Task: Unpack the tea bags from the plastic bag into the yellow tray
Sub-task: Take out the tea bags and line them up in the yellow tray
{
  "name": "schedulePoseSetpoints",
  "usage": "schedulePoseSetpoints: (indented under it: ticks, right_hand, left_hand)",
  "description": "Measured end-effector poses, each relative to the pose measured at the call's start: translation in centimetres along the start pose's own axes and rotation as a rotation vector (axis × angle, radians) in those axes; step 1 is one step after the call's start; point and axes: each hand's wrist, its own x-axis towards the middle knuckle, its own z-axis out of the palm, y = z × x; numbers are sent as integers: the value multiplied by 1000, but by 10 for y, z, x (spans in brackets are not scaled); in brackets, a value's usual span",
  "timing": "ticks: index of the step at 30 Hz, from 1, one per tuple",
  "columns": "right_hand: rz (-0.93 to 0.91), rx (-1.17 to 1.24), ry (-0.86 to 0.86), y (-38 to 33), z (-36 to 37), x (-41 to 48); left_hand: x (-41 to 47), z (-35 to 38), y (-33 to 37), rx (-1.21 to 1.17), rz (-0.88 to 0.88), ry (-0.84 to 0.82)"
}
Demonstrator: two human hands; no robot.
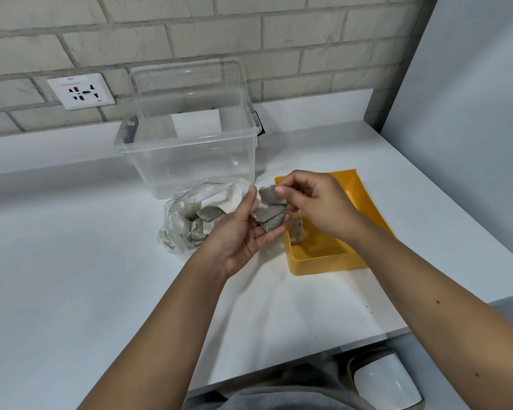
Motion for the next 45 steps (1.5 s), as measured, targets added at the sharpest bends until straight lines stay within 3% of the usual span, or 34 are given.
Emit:
schedulePoseSetpoints:
  ticks: [6, 14, 21, 23, 26, 31, 37, 45]
  right_hand:
    - [211, 388, 76, -8, -14, -2]
    - [379, 521, 18, -2, -13, -2]
    - [316, 334, 68, 5, -18, -2]
    - [326, 96, 77, 15, -25, -3]
    - [430, -219, -92, 35, -29, -8]
    - [527, -259, -230, 54, -18, -14]
    - [398, -455, -88, 56, -10, -2]
    - [390, -521, -12, 60, -6, 3]
  left_hand:
    - [5, -1, -3, -16, 18, 72]
    - [6, 4, -5, 60, 89, 93]
    - [8, -2, -4, 117, 155, 164]
    - [9, -9, -1, 93, 168, 189]
    - [10, -16, 3, 64, 176, 198]
    - [10, -16, 3, 45, 173, 196]
    - [12, -15, 1, 73, 158, 194]
    - [10, -15, 0, 119, 153, 174]
